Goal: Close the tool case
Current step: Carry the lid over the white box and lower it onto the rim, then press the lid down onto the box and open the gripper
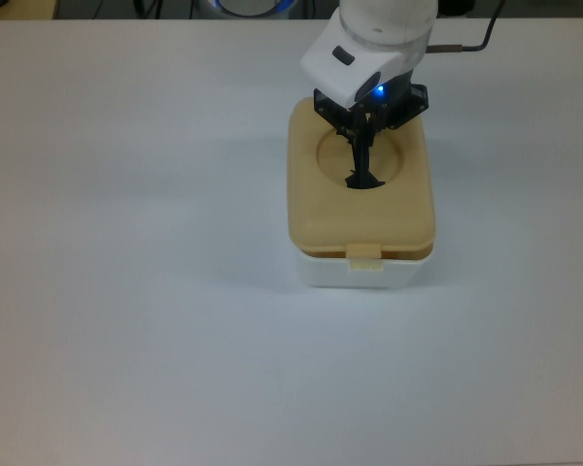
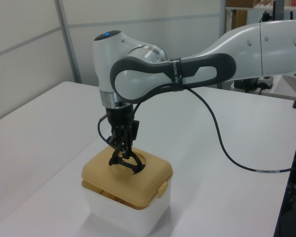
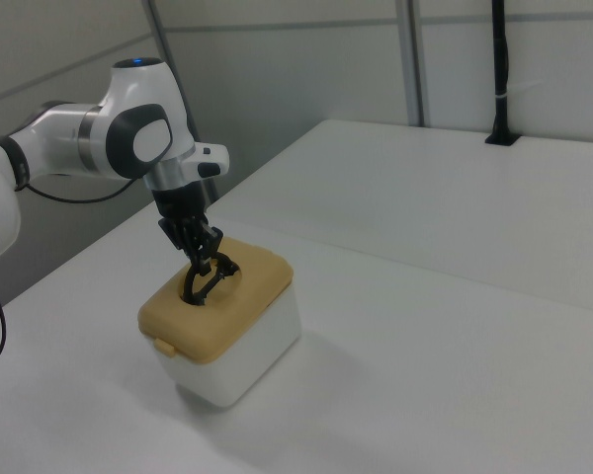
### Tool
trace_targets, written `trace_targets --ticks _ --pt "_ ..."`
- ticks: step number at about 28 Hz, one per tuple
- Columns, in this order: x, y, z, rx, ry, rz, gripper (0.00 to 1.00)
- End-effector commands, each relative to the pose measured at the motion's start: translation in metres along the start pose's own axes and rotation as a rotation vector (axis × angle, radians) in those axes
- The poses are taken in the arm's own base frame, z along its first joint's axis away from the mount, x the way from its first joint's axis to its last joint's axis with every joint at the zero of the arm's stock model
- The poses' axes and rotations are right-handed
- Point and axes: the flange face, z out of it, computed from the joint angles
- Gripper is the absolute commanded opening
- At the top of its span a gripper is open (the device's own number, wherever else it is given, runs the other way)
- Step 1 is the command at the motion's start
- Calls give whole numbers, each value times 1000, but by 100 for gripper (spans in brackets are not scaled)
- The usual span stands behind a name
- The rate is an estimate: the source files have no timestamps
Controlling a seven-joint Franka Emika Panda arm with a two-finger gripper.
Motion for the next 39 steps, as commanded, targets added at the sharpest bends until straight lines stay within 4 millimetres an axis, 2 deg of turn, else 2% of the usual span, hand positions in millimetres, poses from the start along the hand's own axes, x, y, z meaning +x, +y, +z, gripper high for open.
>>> trace_targets --ticks 1,7,10,11,12,13,16,17,18,31,39 --pt "3 -12 1 -13 27 14 0" --pt "5 -12 6 -14 22 19 1" --pt "6 -11 5 -12 30 26 11" --pt "7 -11 5 -12 32 32 18" --pt "7 -11 5 -11 32 38 43" --pt "7 -11 6 -12 30 41 54" --pt "7 -11 6 -12 30 55 75" --pt "7 -11 6 -12 30 63 94" --pt "7 -11 6 -11 30 64 100" --pt "4 -9 1 -37 35 59 100" --pt "-6 -2 -24 -55 53 56 100"
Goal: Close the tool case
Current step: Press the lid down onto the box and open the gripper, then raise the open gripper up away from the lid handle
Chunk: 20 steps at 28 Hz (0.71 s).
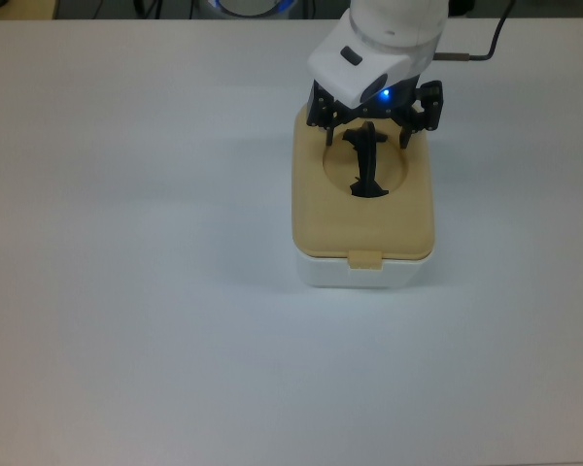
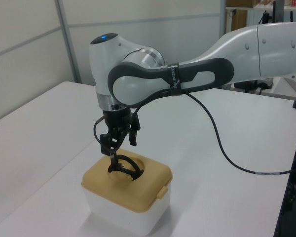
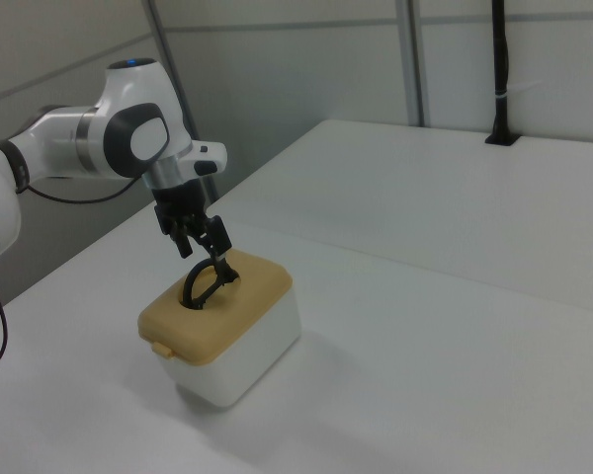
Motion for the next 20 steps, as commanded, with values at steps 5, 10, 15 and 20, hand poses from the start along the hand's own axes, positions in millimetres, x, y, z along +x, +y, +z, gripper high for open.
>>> trace_targets --ticks 5,10,15,20 --pt "-21 15 -41 -27 6 6 100" --pt "-30 25 -53 -36 -18 -16 100" --pt "-36 46 -66 -49 -29 -13 100" --pt "-43 78 -81 -52 -50 -19 100"
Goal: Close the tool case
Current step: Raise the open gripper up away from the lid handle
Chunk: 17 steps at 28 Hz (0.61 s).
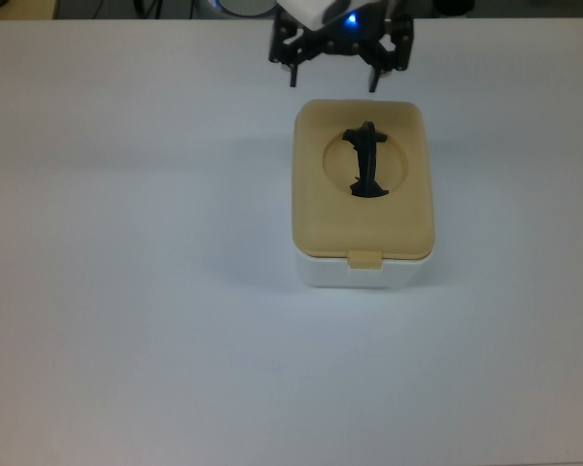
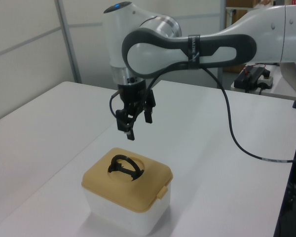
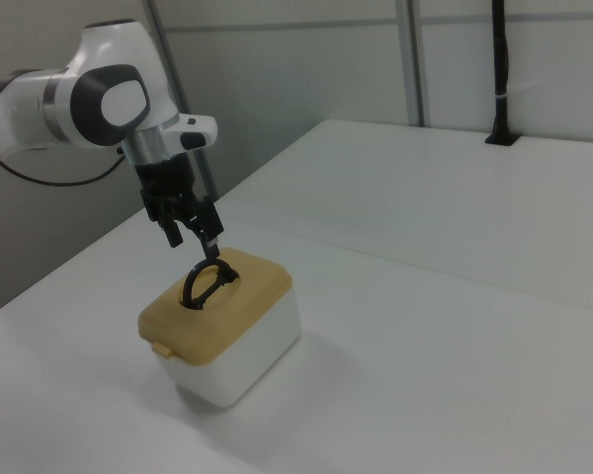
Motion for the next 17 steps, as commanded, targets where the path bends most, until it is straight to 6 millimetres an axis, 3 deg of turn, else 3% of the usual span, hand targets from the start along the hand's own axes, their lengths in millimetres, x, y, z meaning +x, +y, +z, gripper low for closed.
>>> trace_targets --ticks 1,11,17 --pt "-15 44 -22 -12 -21 -28 100" --pt "-29 135 -46 -3 -29 -2 100" --pt "-31 169 -48 2 -34 14 100"
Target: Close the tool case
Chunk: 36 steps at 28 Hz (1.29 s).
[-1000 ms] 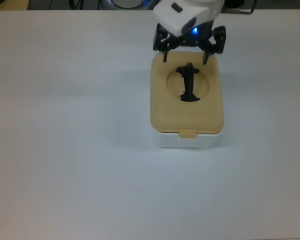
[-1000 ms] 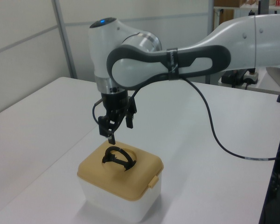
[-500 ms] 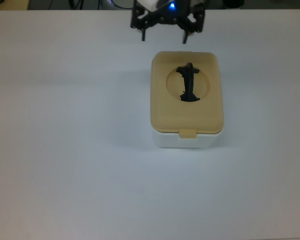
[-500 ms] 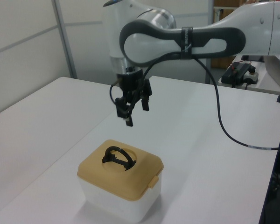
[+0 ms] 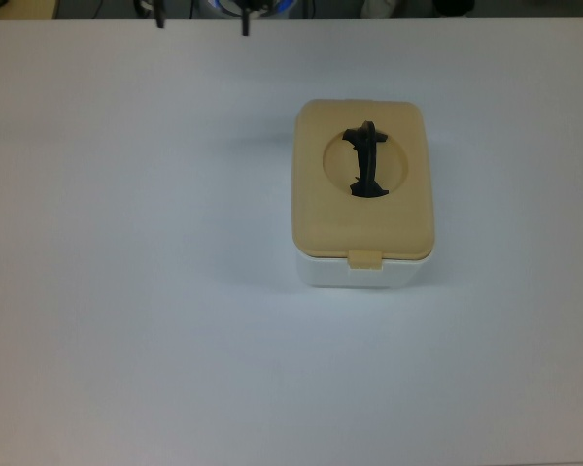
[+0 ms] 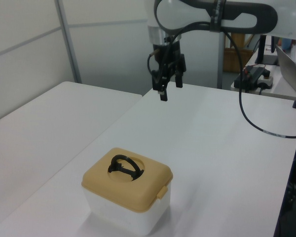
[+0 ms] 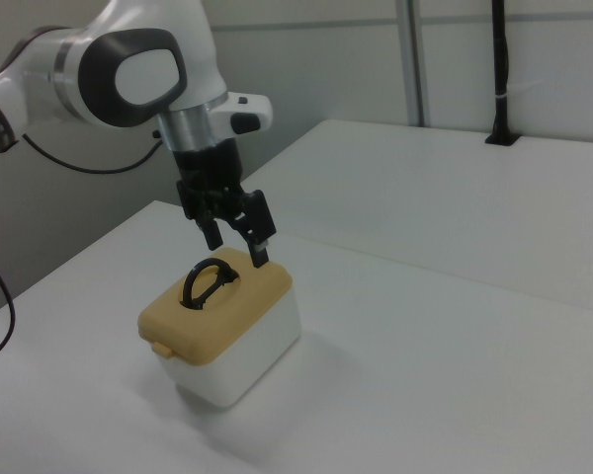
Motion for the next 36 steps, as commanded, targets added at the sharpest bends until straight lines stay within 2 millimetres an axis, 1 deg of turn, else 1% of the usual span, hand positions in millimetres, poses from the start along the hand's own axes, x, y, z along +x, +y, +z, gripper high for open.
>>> trace_targets --ticks 1,6,12,31,36 --pt "-8 21 -1 -3 -20 -6 100" --pt "-8 38 1 -1 -25 11 100" --pt "-8 52 2 2 -24 23 100" --pt "-4 53 5 3 -18 24 100" --pt "-5 58 4 9 -17 33 100"
